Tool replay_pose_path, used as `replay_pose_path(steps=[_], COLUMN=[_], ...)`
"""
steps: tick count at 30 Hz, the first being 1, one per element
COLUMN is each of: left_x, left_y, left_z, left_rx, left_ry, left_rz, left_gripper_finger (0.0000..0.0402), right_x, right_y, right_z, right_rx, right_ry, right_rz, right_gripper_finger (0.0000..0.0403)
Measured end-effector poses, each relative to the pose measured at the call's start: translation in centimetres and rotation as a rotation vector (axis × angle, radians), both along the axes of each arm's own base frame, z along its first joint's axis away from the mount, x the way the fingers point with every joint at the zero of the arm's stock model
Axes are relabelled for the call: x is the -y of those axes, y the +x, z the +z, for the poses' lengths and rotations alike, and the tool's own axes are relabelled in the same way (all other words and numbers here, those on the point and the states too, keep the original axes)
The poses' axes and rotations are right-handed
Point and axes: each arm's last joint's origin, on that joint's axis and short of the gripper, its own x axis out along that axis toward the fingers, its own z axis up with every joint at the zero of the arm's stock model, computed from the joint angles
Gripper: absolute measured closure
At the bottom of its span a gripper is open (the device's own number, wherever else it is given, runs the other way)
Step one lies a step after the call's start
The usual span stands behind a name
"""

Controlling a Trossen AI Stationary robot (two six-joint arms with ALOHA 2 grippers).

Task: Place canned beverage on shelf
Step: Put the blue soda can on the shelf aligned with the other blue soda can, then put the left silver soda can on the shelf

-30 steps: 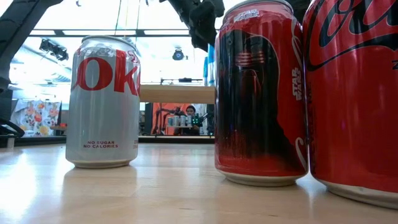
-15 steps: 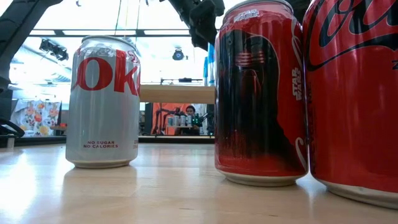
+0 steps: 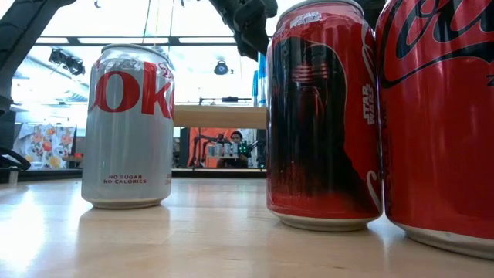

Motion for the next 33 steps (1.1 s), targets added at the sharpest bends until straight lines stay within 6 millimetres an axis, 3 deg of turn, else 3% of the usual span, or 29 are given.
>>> replay_pose_path(steps=[14, 25, 33], left_x=[0.0, 1.0, 2.9], left_y=[-0.3, -2.3, -4.5], left_z=[0.3, 3.3, 6.1], left_rx=[-0.007, 0.077, 0.141], left_ry=[0.018, 0.037, 0.05], left_rz=[0.009, 0.015, 0.002], left_gripper_finger=[0.0087, 0.0087, 0.0088], right_x=[0.0, 0.0, 0.0], right_y=[0.0, 0.0, 0.0], right_z=[0.0, 0.1, 0.1], right_rx=[0.0, 0.006, 0.006], right_ry=[0.0, 0.003, 0.003], right_rz=[0.0, 0.005, 0.005], right_gripper_finger=[0.0053, 0.0053, 0.0053])
